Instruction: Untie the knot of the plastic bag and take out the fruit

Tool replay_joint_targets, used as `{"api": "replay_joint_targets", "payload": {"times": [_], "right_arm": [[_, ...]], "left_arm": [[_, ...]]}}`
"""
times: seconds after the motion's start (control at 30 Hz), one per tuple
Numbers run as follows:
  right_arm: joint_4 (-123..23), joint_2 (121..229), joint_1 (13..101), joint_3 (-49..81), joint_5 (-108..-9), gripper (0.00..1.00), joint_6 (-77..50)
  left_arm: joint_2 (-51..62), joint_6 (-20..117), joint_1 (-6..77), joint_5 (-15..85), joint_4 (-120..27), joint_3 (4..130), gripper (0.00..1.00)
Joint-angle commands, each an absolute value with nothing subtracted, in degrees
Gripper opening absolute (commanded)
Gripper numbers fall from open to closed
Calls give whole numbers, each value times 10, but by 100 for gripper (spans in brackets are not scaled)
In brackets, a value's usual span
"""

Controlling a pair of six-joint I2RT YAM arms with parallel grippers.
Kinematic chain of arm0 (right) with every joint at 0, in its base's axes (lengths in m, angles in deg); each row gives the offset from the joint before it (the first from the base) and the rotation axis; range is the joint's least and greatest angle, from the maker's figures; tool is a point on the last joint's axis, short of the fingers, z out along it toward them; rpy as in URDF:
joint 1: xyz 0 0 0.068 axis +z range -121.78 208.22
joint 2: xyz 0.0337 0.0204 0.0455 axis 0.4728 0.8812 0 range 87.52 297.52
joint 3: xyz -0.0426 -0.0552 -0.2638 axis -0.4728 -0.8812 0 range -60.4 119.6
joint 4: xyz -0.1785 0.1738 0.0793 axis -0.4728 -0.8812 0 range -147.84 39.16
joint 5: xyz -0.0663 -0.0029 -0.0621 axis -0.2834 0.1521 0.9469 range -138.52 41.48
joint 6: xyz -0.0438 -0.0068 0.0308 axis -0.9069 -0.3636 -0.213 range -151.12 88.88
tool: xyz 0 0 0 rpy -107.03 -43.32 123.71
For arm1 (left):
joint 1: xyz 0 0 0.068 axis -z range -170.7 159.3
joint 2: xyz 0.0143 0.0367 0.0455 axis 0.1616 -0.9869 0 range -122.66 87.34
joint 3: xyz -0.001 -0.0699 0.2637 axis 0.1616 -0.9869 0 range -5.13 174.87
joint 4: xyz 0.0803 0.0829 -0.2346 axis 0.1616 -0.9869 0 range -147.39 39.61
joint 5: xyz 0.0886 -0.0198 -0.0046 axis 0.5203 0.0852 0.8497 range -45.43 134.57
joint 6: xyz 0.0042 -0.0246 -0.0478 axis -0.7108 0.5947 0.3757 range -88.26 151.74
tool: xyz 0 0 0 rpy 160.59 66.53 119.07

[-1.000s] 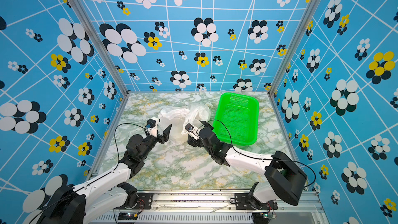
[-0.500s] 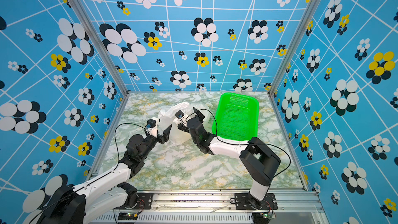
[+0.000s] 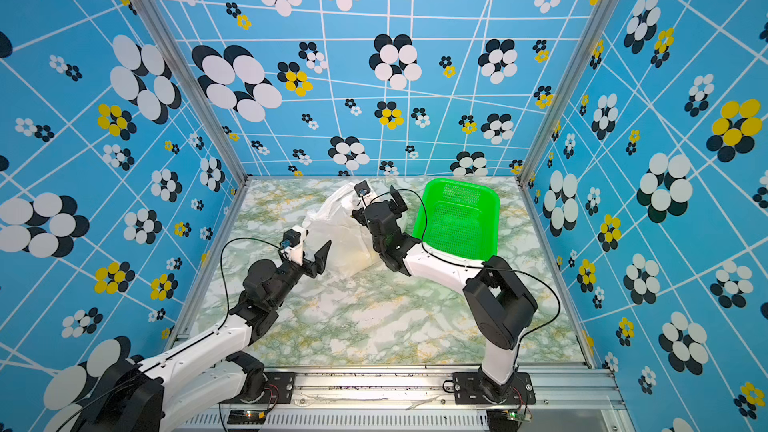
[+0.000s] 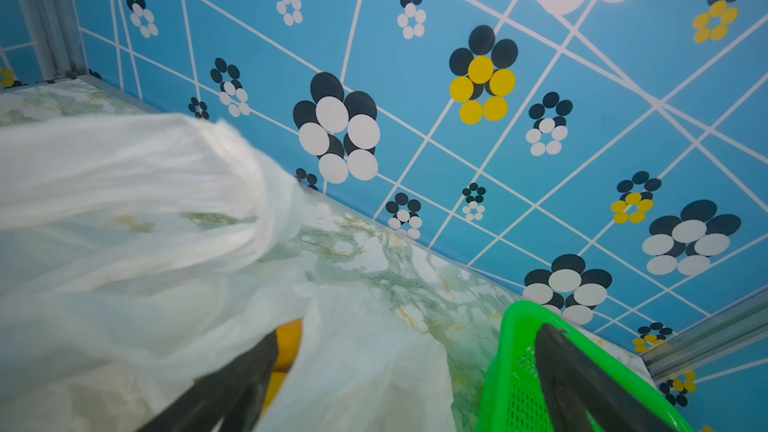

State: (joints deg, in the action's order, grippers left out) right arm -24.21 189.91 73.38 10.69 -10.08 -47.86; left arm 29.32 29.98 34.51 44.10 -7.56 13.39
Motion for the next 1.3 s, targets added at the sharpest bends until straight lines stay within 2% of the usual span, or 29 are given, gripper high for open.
{"api": "replay_joint_targets", "payload": {"times": [0.0, 0.13, 0.5, 0.53, 0.57, 0.6, 0.63, 0.67, 0.73, 0.9, 1.0, 1.1, 1.27], "right_arm": [[-280, 1876, 725, 124, -124, 99, -427], [-294, 1867, 719, 140, -168, 96, -411], [-371, 1885, 707, 232, -178, 93, -390], [-378, 1885, 706, 237, -183, 87, -390], [-382, 1884, 705, 240, -187, 74, -388], [-388, 1883, 705, 241, -192, 50, -386], [-393, 1880, 705, 240, -194, 32, -381], [-396, 1875, 706, 235, -196, 21, -376], [-408, 1863, 705, 224, -197, 12, -361], [-419, 1813, 706, 169, -212, 7, -310], [-418, 1781, 705, 137, -237, 7, -279], [-420, 1758, 705, 117, -260, 7, -257], [-430, 1739, 707, 107, -269, 6, -251]], "left_arm": [[294, 292, 349, 430, -81, 155, 77], [292, 291, 349, 427, -87, 161, 77], [284, 288, 349, 378, -84, 169, 78], [283, 288, 350, 368, -83, 169, 78], [282, 288, 350, 360, -82, 169, 78], [279, 285, 351, 352, -81, 171, 78], [276, 283, 352, 342, -81, 173, 78], [272, 280, 354, 327, -83, 177, 78], [265, 275, 357, 297, -87, 190, 77], [202, 283, 359, 263, -84, 253, 77], [136, 283, 355, 276, -110, 320, 78], [77, 292, 353, 236, -157, 393, 77], [5, 315, 353, 215, -138, 449, 77]]}}
